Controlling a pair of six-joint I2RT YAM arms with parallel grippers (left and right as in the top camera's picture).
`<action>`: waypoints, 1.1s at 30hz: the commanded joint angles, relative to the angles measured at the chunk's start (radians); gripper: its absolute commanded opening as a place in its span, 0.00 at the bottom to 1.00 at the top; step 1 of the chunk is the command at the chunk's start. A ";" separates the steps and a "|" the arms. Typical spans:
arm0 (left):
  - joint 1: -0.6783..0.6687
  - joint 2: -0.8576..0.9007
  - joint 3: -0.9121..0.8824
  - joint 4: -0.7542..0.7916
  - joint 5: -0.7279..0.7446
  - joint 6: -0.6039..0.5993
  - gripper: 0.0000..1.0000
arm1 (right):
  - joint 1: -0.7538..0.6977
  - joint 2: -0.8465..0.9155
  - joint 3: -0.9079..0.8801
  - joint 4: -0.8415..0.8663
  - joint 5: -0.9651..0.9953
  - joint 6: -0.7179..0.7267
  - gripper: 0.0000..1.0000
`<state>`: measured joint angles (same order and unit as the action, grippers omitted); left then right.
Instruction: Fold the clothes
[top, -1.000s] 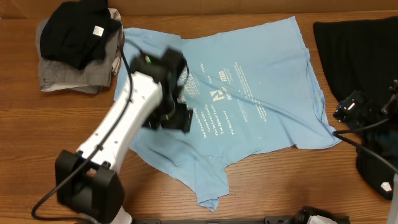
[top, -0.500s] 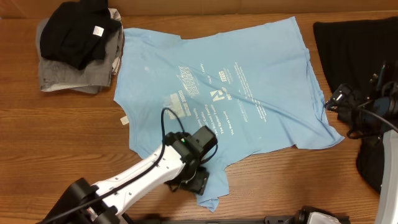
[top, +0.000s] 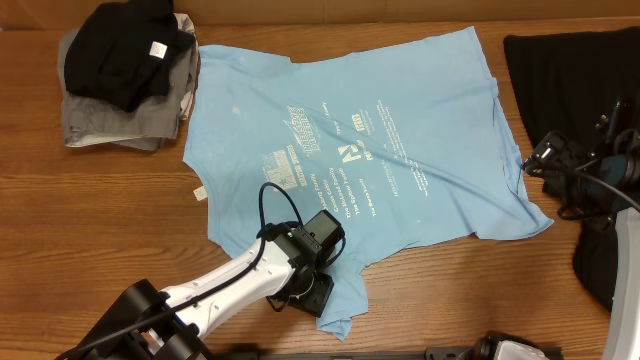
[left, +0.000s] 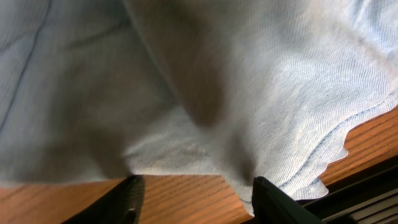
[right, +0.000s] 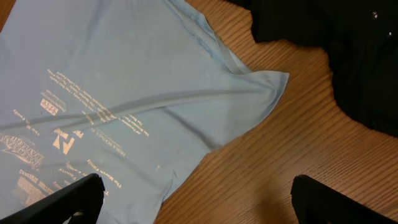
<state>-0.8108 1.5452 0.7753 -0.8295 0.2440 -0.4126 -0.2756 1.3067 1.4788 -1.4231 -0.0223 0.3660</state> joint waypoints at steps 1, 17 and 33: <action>0.005 0.005 -0.022 0.023 0.012 0.053 0.54 | 0.000 -0.003 0.000 0.004 -0.002 0.005 1.00; 0.285 0.005 -0.029 -0.129 -0.076 -0.141 0.04 | 0.000 -0.003 0.000 0.005 -0.002 -0.003 1.00; 0.509 -0.042 0.154 -0.177 0.102 0.032 0.30 | 0.000 0.029 0.000 0.003 -0.002 -0.006 1.00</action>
<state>-0.2890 1.5326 0.8925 -1.0119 0.2867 -0.4206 -0.2756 1.3197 1.4788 -1.4239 -0.0219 0.3653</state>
